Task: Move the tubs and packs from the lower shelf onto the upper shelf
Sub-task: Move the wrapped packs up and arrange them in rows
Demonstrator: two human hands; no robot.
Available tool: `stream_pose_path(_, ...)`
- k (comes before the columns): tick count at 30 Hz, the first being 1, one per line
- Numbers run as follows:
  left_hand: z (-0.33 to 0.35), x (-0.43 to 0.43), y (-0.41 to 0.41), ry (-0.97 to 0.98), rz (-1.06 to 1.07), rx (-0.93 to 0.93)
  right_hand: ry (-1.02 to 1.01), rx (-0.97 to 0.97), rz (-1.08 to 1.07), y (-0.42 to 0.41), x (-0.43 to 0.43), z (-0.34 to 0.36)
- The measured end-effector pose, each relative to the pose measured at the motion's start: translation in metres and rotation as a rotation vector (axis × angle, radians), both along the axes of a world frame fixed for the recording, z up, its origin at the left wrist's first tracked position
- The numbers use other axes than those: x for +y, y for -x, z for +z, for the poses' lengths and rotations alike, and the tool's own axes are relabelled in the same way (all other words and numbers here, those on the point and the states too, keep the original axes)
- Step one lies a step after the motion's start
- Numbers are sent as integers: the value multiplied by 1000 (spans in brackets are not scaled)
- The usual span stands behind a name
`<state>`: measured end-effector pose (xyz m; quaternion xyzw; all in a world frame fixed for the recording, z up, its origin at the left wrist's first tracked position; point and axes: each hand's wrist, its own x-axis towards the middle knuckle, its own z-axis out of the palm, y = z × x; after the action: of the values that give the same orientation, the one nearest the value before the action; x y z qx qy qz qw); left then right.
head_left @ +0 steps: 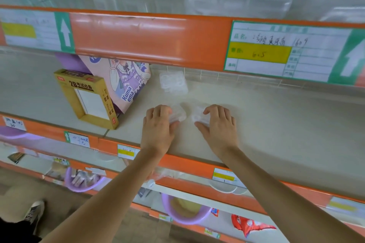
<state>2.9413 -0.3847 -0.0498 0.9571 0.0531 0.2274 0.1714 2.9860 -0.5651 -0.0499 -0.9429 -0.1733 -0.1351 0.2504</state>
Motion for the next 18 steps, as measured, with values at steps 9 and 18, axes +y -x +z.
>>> stream_pose_path(9, 7, -4, 14, 35, -32, 16, 78, 87, -5, 16, -1, 12)
stream_pose_path(18, 34, 2, 61, -26, -176, 23, 162, 247, 51, 52, -32, 48)
